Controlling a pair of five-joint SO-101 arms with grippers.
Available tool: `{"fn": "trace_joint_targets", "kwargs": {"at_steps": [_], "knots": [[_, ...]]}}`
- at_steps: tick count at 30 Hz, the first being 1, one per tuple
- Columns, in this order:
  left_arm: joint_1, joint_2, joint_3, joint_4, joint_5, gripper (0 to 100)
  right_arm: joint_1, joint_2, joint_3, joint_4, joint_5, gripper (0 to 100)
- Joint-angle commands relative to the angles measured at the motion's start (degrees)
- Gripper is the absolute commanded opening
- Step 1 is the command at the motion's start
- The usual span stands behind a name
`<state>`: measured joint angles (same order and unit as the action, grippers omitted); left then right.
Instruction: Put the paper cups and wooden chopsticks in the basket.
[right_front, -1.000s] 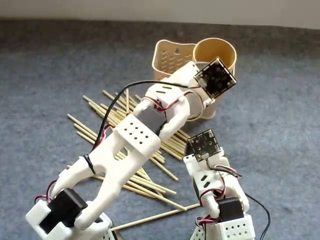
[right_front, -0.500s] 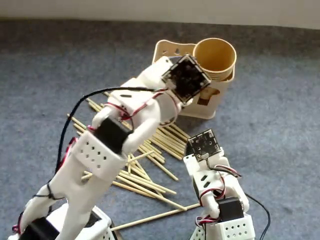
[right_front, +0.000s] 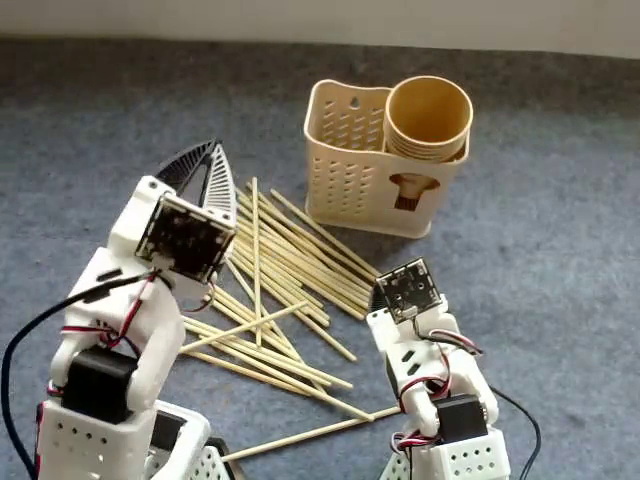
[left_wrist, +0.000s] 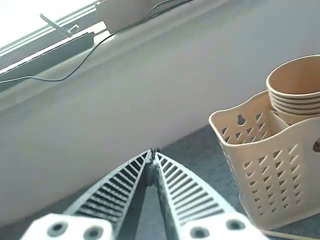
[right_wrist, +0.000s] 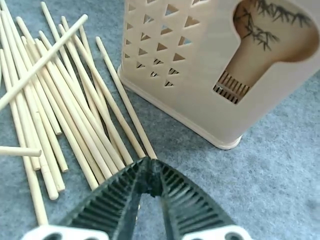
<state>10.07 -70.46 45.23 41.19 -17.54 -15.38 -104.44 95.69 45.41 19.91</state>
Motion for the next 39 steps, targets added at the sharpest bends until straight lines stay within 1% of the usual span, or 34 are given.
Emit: {"fn": "trace_joint_targets", "kwargs": {"at_steps": [1, 9, 17, 21, 27, 35, 39], "knots": [[-5.3, -9.3, 5.9, 0.4, -0.4, 1, -0.2, 0.3, 5.7, 1.0, 0.7, 0.9], [-13.1, -21.8, 13.8, 9.0, -0.4, 1, -0.2, 0.3, 5.7, 1.0, 0.6, 0.9], [-18.0, -32.3, 21.4, 17.0, -0.4, 1, -0.2, 0.3, 5.7, 1.0, 0.6, 0.9], [-22.0, -34.6, 24.3, 19.9, -0.4, 1, -0.2, 0.3, 5.7, 1.0, 0.6, 0.9], [-28.7, -34.4, 30.3, 20.5, -0.4, 1, -0.2, 0.3, 5.7, 1.1, 0.6, 0.9], [-39.5, -34.4, 41.5, 20.5, -0.4, 1, -0.2, 0.2, 5.7, 1.1, 0.4, 0.9], [-41.8, -34.4, 48.6, 20.4, -0.6, 1, -0.1, 0.0, 5.7, 1.1, 0.3, 0.8]]}}
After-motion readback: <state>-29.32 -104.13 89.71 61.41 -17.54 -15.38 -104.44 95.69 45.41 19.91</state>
